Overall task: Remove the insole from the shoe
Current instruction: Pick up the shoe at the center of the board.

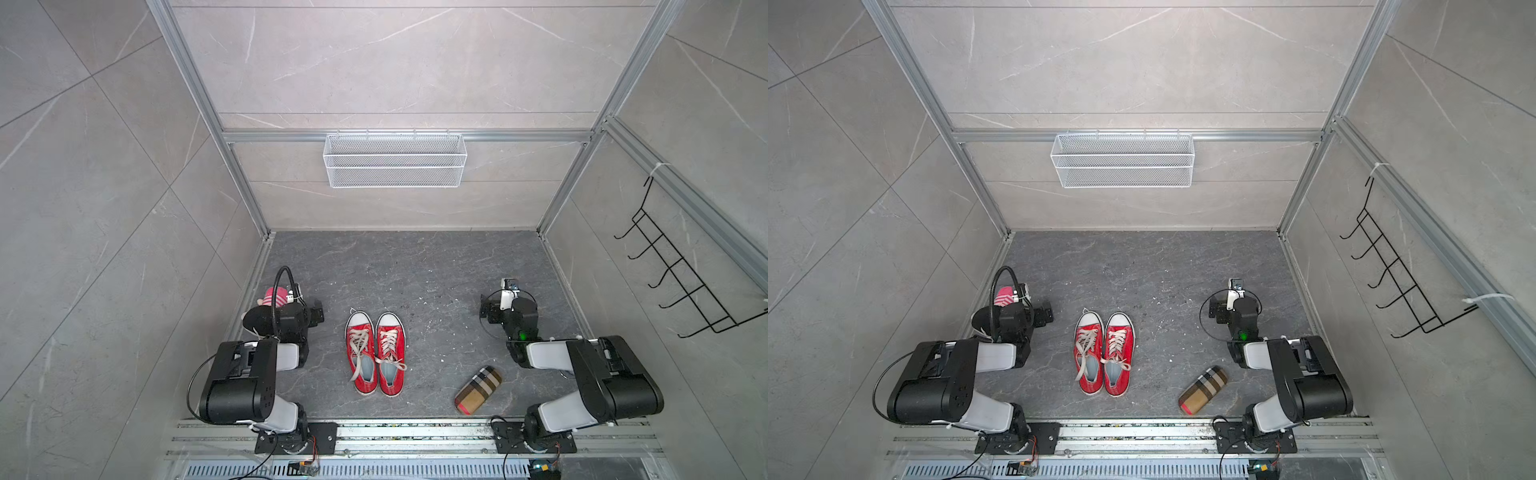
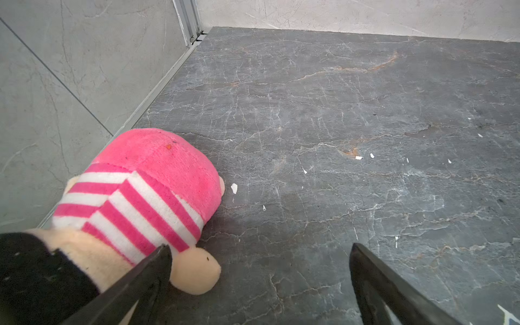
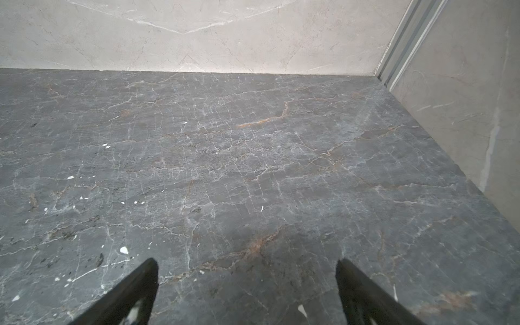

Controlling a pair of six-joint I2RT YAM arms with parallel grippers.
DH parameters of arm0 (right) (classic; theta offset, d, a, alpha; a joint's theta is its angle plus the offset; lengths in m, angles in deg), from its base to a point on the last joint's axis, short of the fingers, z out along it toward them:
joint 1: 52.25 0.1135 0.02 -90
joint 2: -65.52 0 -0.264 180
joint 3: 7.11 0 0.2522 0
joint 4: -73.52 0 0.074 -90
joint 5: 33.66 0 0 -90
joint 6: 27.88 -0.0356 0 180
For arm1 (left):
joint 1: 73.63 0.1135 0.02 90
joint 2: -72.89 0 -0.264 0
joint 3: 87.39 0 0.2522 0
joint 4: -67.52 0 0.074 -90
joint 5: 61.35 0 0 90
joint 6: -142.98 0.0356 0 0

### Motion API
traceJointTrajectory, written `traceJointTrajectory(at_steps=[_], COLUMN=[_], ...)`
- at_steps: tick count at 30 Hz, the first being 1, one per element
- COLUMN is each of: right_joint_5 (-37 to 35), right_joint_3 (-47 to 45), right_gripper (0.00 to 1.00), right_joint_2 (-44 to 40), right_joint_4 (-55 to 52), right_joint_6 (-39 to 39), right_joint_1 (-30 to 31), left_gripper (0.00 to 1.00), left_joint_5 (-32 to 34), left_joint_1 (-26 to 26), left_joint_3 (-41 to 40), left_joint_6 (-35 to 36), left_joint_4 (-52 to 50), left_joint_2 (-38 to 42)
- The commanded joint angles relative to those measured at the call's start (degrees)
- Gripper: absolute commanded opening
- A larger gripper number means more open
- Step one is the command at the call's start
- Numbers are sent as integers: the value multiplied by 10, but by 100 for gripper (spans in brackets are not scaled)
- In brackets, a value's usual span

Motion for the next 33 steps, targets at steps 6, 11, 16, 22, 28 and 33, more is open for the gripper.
traceJointTrajectory(at_steps=[6, 11, 16, 22, 28, 33], right_joint_5=[3, 2, 2, 2, 1, -5], right_joint_3=[12, 12, 12, 11, 11, 10], right_gripper=[99, 99, 99, 99, 99, 99], right_joint_2=[5, 6, 5, 6, 5, -4], right_joint_4=[9, 9, 9, 10, 10, 11], right_joint_6=[3, 2, 2, 0, 0, -2], right_joint_1=[-2, -2, -2, -2, -2, -2], left_gripper=[100, 100, 100, 100, 100, 97], left_joint_5=[-8, -7, -7, -7, -7, -21], left_joint_1=[2, 3, 3, 3, 3, 2], left_joint_3=[16, 16, 16, 16, 15, 25], left_joint_6=[3, 3, 3, 3, 3, 14], left_joint_4=[24, 24, 24, 24, 25, -24], left_joint_2=[-2, -2, -2, -2, -2, 40])
